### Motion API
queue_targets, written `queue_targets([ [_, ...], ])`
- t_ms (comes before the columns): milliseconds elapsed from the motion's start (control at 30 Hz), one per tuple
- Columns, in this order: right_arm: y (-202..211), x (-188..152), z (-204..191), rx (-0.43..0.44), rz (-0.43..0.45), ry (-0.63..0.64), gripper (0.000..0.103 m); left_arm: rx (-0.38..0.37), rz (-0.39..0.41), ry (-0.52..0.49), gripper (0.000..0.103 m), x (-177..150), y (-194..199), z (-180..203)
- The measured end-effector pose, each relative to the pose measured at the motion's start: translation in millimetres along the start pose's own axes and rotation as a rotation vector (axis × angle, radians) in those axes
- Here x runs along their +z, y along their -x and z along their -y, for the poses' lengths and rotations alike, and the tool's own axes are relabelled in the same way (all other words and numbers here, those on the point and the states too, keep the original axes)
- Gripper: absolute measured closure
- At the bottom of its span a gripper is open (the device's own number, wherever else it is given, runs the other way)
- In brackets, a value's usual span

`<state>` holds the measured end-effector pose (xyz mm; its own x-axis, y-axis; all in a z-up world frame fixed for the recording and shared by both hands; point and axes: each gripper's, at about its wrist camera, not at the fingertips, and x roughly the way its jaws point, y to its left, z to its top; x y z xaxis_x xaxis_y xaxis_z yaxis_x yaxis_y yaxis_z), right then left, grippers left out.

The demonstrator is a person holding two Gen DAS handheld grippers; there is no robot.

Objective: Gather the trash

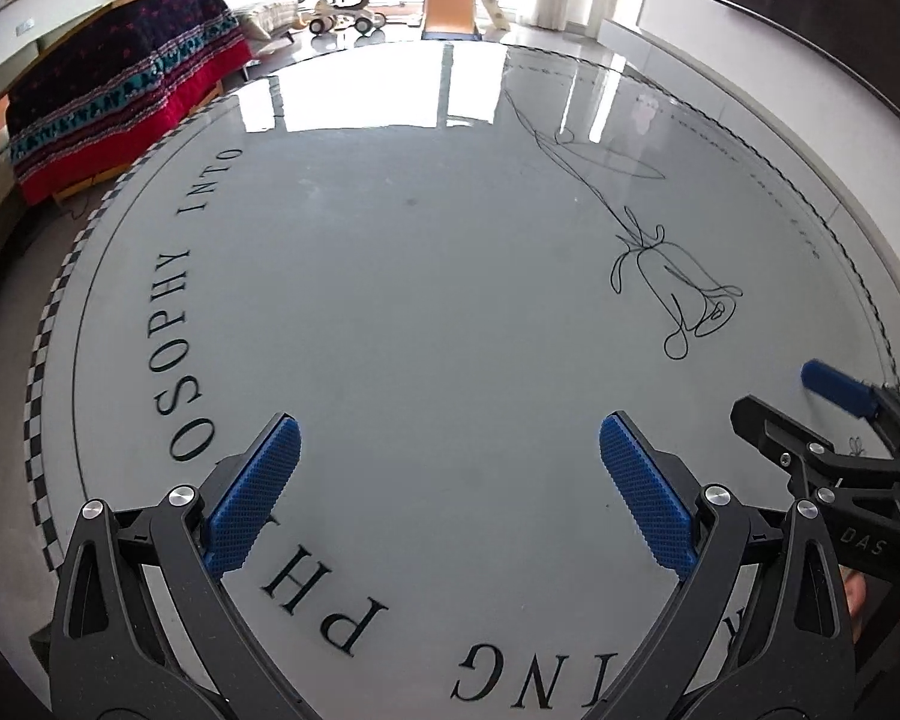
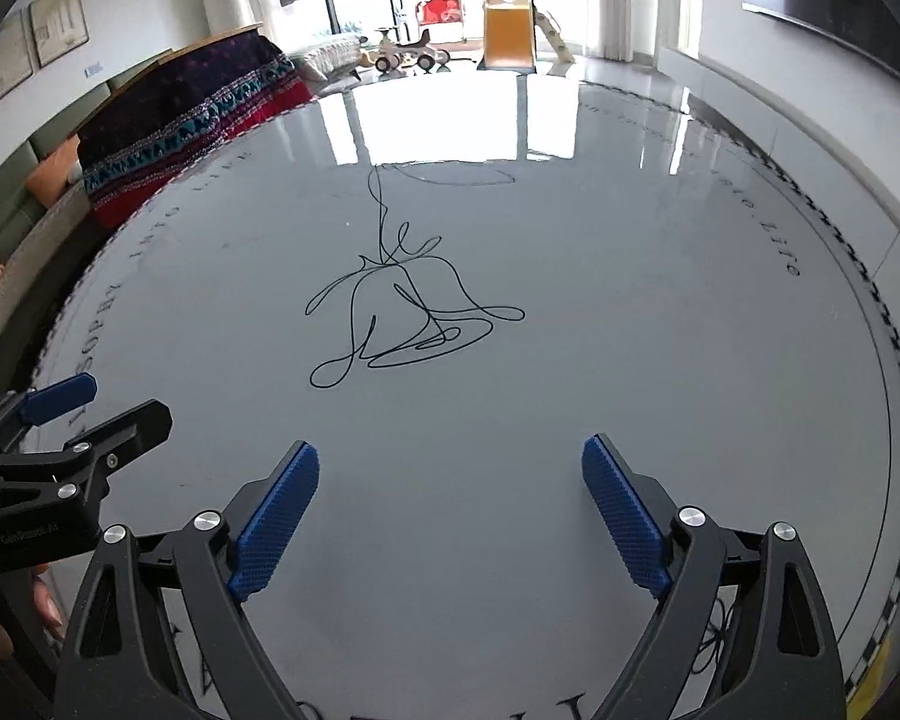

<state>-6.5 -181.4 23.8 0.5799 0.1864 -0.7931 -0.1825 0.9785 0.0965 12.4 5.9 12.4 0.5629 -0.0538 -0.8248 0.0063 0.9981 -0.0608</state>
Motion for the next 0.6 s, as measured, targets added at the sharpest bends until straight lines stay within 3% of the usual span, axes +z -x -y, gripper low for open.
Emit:
queue_targets([
  [167, -4.9, -0.4, -4.3, -0.010, -0.002, 0.029, 0.003, -0.004, 0.001, 0.004, 0.006, -2.4, -4.0, 0.8],
  [367, -6.1, -1.8, -11.5, -0.053, -0.019, 0.062, 0.003, 0.055, 0.006, -0.050, 0.006, -7.4, -7.8, 10.6],
  [600, -6.4, -2.3, -11.8, -0.052, -0.019, 0.061, 0.003, 0.054, 0.006, -0.049, 0.006, -7.4, -6.9, 10.9],
])
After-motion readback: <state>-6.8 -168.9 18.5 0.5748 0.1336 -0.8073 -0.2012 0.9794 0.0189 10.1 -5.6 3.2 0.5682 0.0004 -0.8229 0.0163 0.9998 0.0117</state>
